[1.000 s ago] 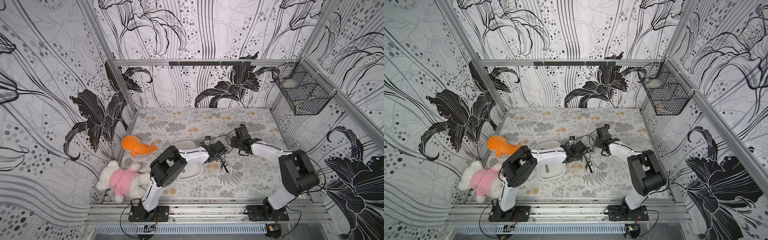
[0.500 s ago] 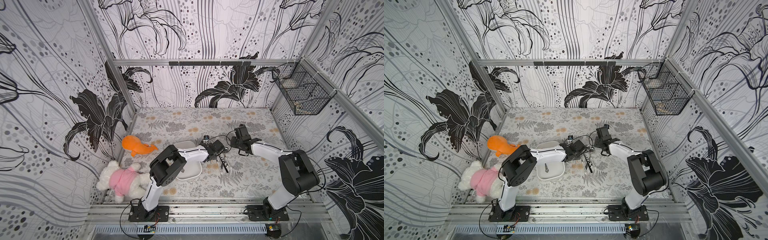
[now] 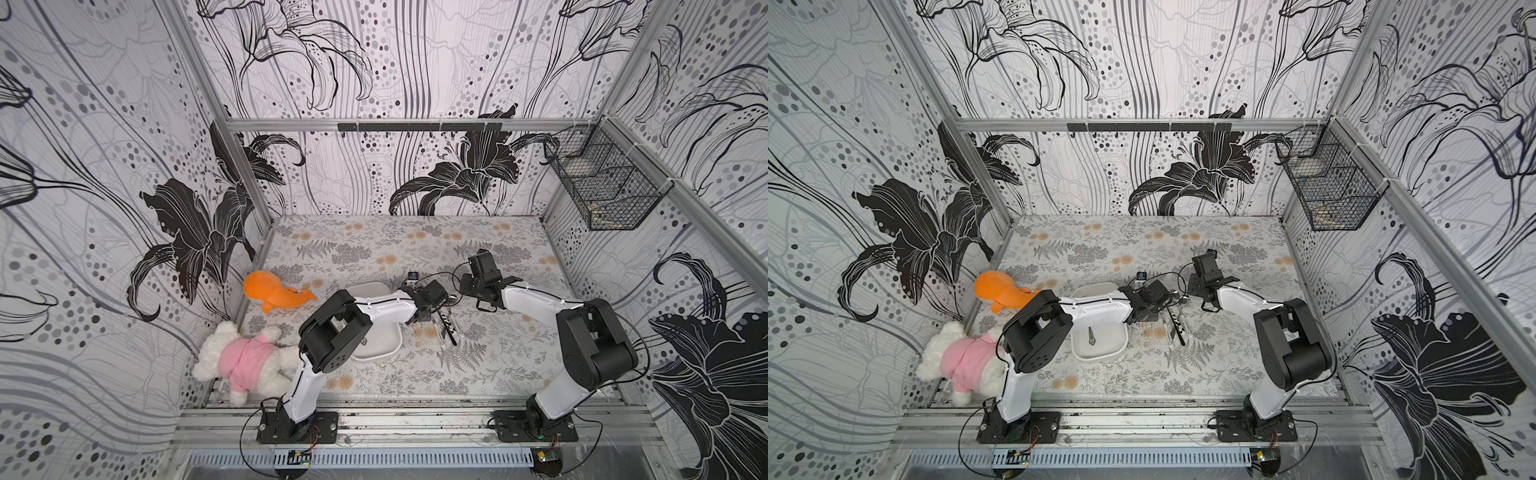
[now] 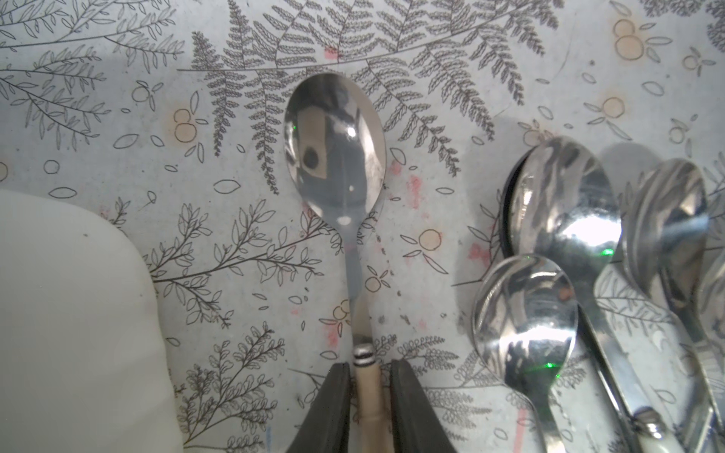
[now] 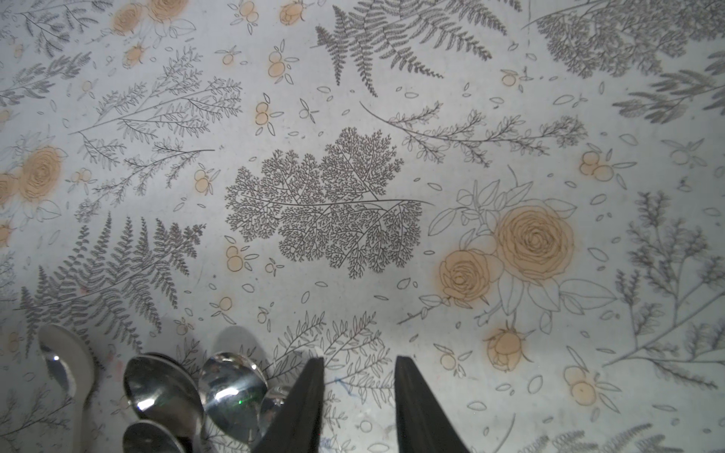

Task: Put the spoon into the storage box
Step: Pick up the spoon from the center of the board.

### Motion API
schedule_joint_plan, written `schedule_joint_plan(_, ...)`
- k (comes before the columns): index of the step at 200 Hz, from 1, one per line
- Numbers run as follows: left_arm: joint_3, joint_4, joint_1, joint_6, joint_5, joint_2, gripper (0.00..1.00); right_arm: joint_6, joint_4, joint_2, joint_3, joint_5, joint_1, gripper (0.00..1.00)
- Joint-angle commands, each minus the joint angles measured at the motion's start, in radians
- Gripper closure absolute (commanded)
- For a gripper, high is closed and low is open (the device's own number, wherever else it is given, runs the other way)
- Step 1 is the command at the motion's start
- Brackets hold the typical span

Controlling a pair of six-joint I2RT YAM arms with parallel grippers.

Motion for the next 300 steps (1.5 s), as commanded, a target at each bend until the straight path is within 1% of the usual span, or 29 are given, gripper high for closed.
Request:
schedule_joint_plan(1,-0.057,-0.093,0.006,0.011,0.093,0.053,0.79,0.011,0.008,0.012,0.009,-0.010,0.000,0.65)
schedule_joint_plan(34,-0.040,-0.087,0.007,0.016,0.094,0.068,0.88,0.009,0.009,0.004,0.005,-0.009,0.000,0.65)
schedule_joint_plan(57,-0.013,-0.084,0.007,0.011,0.086,0.071,0.95,0.009,0.010,0.000,0.004,-0.008,0.000,0.65)
schedule_joint_plan(67,-0.001,-0.084,0.007,0.008,0.079,0.066,1.00,0.009,0.011,0.002,0.004,-0.011,0.000,0.65)
schedule_joint_plan(100,0.042,-0.087,0.004,0.008,0.053,0.042,1.00,0.009,0.014,-0.005,0.001,-0.016,0.000,0.65)
schedule_joint_plan(154,0.069,-0.073,-0.011,0.014,0.011,-0.021,1.00,0.009,0.014,0.000,0.003,-0.013,0.000,0.65)
schedule_joint_plan(256,0.050,-0.046,-0.048,0.000,-0.050,-0.124,1.00,0.008,0.014,0.003,0.002,-0.013,0.000,0.65)
schedule_joint_plan(300,0.046,-0.110,-0.059,-0.022,-0.098,-0.204,1.00,0.008,0.012,-0.001,0.001,-0.010,0.000,0.65)
